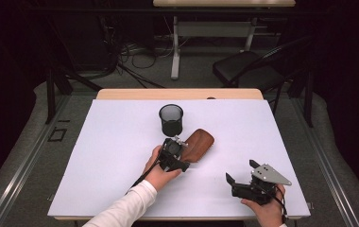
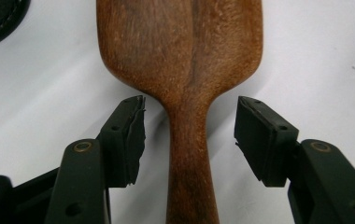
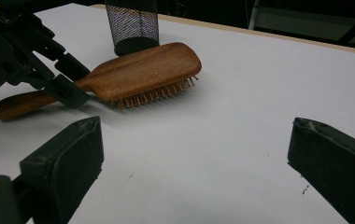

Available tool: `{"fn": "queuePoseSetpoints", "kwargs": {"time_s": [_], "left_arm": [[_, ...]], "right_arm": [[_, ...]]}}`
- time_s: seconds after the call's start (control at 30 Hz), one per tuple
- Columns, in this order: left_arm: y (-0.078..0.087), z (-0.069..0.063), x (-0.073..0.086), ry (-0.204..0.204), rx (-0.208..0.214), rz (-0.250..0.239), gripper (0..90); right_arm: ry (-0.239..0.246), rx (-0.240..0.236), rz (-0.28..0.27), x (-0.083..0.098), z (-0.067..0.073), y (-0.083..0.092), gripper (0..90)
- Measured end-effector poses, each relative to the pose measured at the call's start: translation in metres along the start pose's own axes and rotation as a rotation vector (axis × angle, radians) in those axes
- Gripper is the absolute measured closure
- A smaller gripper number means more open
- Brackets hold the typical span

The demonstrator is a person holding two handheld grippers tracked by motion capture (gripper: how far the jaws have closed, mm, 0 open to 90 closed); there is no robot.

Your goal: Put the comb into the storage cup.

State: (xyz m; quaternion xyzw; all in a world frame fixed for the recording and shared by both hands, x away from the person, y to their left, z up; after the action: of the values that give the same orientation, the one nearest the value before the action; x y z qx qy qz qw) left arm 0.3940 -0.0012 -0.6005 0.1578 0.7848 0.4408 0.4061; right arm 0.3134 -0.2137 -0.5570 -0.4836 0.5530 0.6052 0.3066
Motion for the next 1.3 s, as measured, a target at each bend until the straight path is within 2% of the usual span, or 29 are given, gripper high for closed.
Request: {"fn": "queuePoseSetpoints", "kwargs": {"time_s": [0.33, 0.5, 0.9, 1.13, 1.3], "left_arm": [[-0.0028, 0.0089, 0.0021, 0.037, -0.024, 0.028, 47.5], [-0.0035, 0.0091, 0.0024, 0.035, -0.031, 0.043, 49.4], [-0.0069, 0.0083, -0.0008, -0.004, -0.062, 0.068, 52.2], [-0.008, 0.0081, -0.003, 0.004, -0.062, 0.079, 52.1], [-0.008, 0.007, -0.0039, 0.011, -0.057, 0.109, 53.6]], "right_arm": [[0.006, 0.0, -0.002, -0.0002, -0.0002, 0.0001, 3.5], [0.006, -0.001, -0.001, 0.0, -0.0001, -0.0003, 3.5], [0.006, -0.001, -0.001, 0.0, -0.0002, -0.0003, 3.6], [0.009, -0.003, 0.001, 0.0003, -0.0002, -0.0003, 3.6], [0.013, -0.004, 0.004, 0.0009, 0.0008, -0.0005, 3.6]]}}
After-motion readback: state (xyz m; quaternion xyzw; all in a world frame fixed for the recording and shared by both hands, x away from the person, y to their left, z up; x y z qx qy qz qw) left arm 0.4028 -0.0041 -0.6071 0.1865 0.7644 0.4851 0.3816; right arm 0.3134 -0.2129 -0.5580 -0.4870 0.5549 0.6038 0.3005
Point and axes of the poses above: each handheld gripper's, and its own axes: y roughly backward along the jaws, x roughly out of its underside, z roughly to its left, the point moved 8 cm from there along -y, roughly forward along the jaws, and after that the axes turned 13 degrees about x, right-handed, at the moved point
